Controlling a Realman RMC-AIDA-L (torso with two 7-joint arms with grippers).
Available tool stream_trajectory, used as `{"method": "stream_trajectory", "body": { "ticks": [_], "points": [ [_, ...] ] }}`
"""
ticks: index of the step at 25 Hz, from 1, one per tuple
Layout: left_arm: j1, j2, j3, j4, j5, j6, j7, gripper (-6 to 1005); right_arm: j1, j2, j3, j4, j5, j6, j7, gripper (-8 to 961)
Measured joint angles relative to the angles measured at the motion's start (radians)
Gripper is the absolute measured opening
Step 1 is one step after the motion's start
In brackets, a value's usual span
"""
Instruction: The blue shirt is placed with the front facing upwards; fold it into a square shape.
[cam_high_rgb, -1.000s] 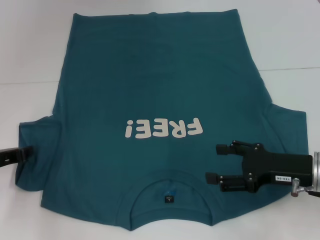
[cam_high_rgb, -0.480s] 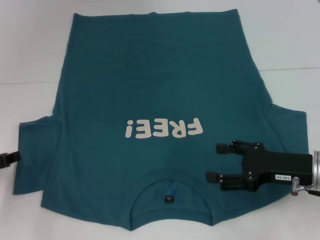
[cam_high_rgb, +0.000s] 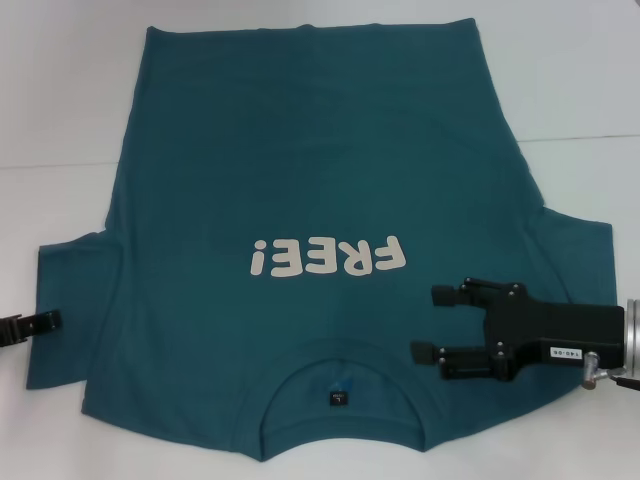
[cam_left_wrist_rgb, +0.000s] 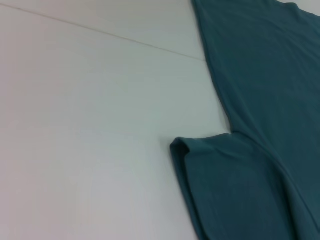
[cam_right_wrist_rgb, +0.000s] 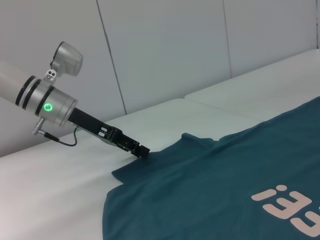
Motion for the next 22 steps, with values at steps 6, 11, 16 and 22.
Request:
{"method": "stream_trajectory", "body": {
  "ticks": [6, 11, 16, 22],
  "points": [
    [-0.034, 0.011, -0.001, -0.048, 0.000, 0.013, -0.001, 773, -0.002, -0.001, 0.000, -0.001, -0.002, 0.003, 0.000, 941],
    [-0.047, 0.013, -0.002, -0.052, -0.004, 0.052, 0.000, 872, -0.001, 0.000, 0.000, -0.002, -0.002, 0.004, 0.000, 941],
    [-0.049, 0.007, 0.001, -0.030, -0.002, 0.058, 0.013, 858, -0.004, 0.001, 0.000, -0.002, -0.002, 0.006, 0.000, 941],
    [-0.052, 0.006, 0.000, -0.030, -0.002, 0.054, 0.025, 682, -0.008, 0.001, -0.001, -0.001, -0.002, 0.007, 0.000, 941]
  ]
}}
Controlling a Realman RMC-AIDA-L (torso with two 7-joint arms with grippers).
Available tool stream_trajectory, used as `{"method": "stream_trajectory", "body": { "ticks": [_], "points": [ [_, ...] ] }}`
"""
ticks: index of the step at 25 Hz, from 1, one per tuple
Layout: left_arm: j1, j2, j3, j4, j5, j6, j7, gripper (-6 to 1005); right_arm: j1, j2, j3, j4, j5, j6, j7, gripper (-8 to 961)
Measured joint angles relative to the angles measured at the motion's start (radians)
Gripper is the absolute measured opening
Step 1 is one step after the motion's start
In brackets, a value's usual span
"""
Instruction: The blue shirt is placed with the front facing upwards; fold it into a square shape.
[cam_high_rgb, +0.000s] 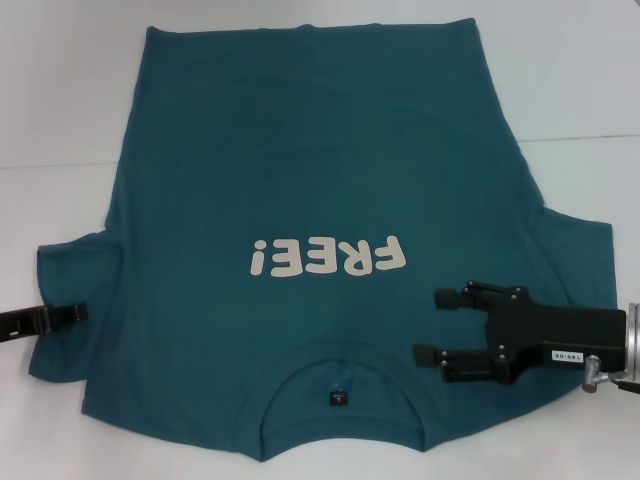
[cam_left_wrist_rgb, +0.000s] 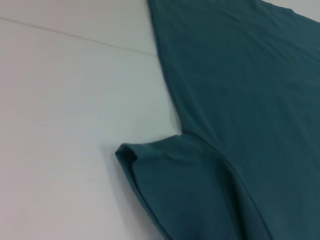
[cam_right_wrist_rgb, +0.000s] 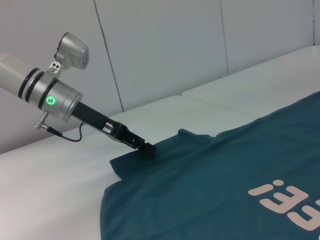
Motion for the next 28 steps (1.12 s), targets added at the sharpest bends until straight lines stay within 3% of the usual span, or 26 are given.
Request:
{"method": "stream_trajectory", "body": {
  "ticks": [9, 14, 20, 28],
  "points": [
    [-0.009, -0.006, 0.000, 0.001, -0.002, 0.001, 0.014, 367, 0.000, 0.000, 0.000, 0.001, 0.000, 0.000, 0.000, 941],
    [-0.011, -0.008, 0.000, 0.006, -0.004, 0.001, 0.025, 132, 0.000, 0.000, 0.000, 0.001, 0.000, 0.000, 0.000, 941],
    [-0.014, -0.006, 0.000, 0.006, -0.005, -0.001, 0.038, -5, 0.000, 0.000, 0.001, 0.001, 0.001, 0.000, 0.000, 942],
    [-0.017, -0.006, -0.002, 0.001, -0.006, -0.003, 0.049, -1, 0.001, 0.000, 0.005, 0.001, 0.001, 0.000, 0.000, 942]
  ]
}}
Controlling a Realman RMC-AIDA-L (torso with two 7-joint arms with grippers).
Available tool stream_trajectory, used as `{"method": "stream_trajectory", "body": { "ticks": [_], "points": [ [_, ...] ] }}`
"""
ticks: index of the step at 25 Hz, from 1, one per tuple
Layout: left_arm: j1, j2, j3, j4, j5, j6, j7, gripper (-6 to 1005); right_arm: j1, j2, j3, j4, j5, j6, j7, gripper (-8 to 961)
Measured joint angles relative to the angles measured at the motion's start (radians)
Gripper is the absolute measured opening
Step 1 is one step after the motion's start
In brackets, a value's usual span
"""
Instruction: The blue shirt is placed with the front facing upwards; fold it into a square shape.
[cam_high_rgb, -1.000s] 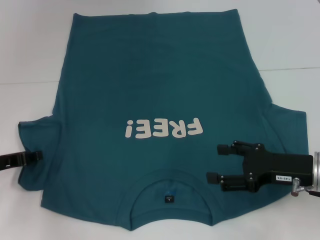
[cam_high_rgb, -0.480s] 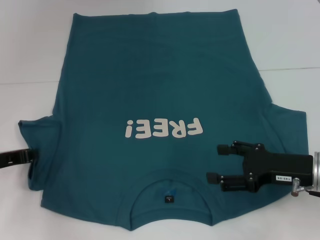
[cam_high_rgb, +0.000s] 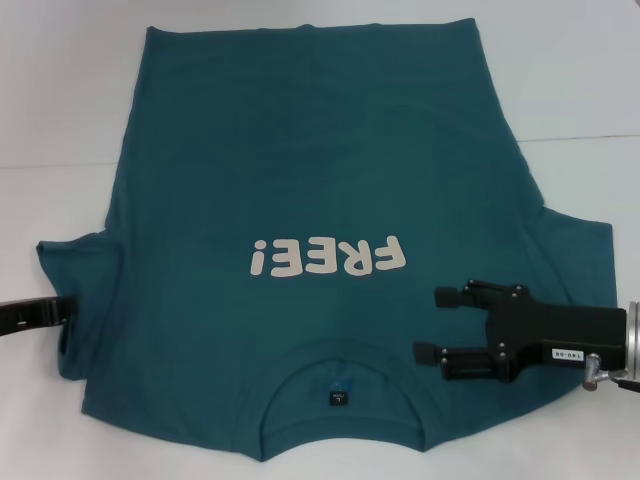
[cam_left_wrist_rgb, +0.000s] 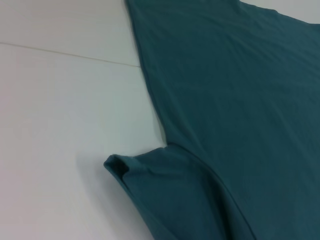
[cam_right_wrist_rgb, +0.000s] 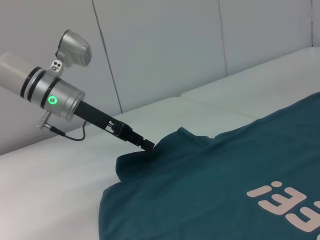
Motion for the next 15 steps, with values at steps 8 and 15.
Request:
{"method": "stream_trajectory", "body": {
  "ticks": [8, 15],
  "points": [
    [0.000, 0.002, -0.007, 0.005, -0.005, 0.006, -0.005, 2, -0.002, 0.000, 0.004, 0.000, 0.000, 0.002, -0.001, 942],
    [-0.001, 0.008, -0.009, 0.010, -0.005, 0.013, -0.008, 1, -0.009, -0.001, 0.006, -0.001, 0.004, 0.003, -0.001, 942]
  ]
}}
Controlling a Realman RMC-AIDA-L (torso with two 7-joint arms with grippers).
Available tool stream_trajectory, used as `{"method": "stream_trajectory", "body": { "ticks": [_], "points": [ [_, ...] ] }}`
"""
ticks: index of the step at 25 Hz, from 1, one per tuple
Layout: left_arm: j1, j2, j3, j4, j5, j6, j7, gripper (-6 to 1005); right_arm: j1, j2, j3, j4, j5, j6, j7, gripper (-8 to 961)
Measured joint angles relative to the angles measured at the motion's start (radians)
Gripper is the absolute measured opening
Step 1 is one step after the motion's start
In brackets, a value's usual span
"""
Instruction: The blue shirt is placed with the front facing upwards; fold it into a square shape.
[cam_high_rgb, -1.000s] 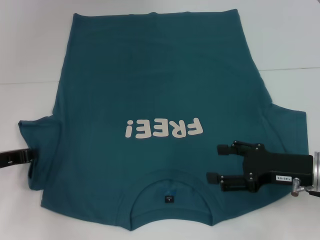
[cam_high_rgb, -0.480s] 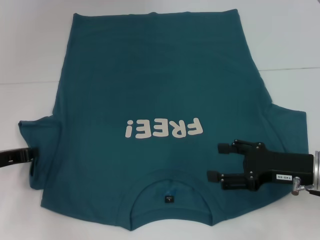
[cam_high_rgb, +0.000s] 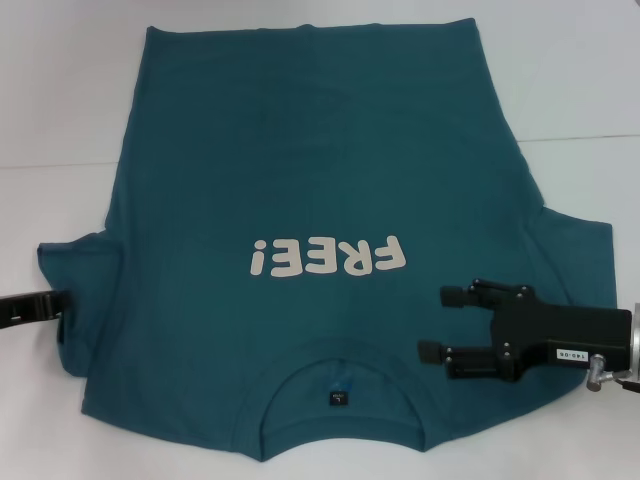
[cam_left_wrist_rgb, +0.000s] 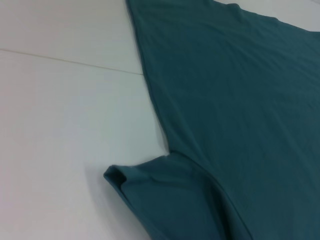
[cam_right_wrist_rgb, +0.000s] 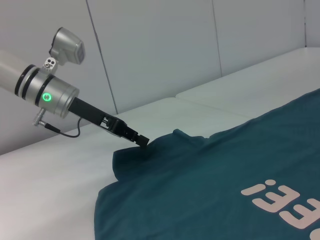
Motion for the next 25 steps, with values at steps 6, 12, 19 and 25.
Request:
{"method": "stream_trajectory", "body": {
  "ticks": [6, 12, 19, 25],
  "points": [
    [0.004, 0.007, -0.026, 0.018, -0.027, 0.037, 0.005, 1, -0.001, 0.000, 0.002, 0.000, 0.000, 0.000, 0.001, 942],
    [0.015, 0.018, -0.036, 0.025, -0.058, 0.057, 0.008, 1, -0.002, 0.000, 0.002, 0.000, 0.000, 0.000, 0.001, 941],
    [0.024, 0.021, -0.038, 0.045, -0.062, 0.070, 0.002, 2, -0.002, 0.000, 0.005, 0.000, 0.000, 0.000, 0.001, 940],
    [0.033, 0.021, -0.043, 0.062, -0.067, 0.075, 0.000, 2, -0.006, 0.000, 0.017, 0.000, 0.000, -0.004, 0.001, 940]
  ]
}}
